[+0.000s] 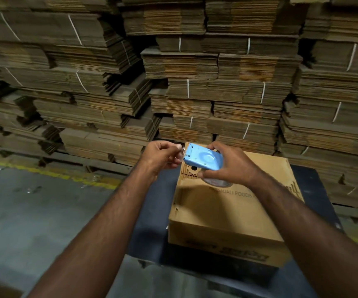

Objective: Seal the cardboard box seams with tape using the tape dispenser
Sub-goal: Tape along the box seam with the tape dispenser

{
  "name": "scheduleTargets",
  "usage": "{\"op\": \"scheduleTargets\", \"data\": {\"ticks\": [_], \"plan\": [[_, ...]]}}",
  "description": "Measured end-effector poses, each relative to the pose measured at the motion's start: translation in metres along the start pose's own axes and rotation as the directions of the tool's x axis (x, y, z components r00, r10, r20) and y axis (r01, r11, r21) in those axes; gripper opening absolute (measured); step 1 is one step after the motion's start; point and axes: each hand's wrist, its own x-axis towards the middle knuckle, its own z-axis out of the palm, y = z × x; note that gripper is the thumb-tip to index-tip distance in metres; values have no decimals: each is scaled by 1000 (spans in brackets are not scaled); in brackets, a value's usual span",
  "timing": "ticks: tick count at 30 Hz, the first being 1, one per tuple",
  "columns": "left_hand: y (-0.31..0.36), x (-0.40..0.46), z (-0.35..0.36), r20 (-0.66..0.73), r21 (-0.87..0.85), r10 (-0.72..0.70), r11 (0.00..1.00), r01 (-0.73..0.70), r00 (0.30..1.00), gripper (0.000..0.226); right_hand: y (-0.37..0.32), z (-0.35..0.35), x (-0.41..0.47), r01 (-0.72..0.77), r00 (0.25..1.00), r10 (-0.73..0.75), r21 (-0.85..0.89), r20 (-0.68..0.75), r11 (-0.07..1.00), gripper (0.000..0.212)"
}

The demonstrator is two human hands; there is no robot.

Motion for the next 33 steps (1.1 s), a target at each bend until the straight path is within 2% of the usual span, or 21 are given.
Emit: {"op": "scheduleTargets", "data": {"ticks": [5, 10, 16, 21, 25, 33], "plan": [[-6, 17, -5, -129, 107, 46, 994, -33, 991, 13, -5, 2, 5, 10, 1000, -10, -31, -3, 999, 81], [-25, 26, 14, -166, 55, -22, 998, 32, 986, 13, 14, -14, 16, 26, 994, -7, -171, 113, 985, 96], [-57, 31, 29, -214, 57, -116, 990, 131, 970, 14, 48, -8, 17, 34, 976, 15, -221, 217, 975, 85], [-62, 39, 18, -350, 152, -132, 969, 196, 927, 11, 73, -4, 22, 67, 957, 13, -264, 290, 962, 81], [-65, 41, 11, -295, 225, -157, 947, 228, 942, 13, 79, -11, 33, 121, 946, -28, -272, 323, 955, 80], [-79, 41, 12, -351, 236, -202, 926, 296, 914, 11, 69, -5, 45, 169, 919, -20, -348, 393, 922, 82]]}}
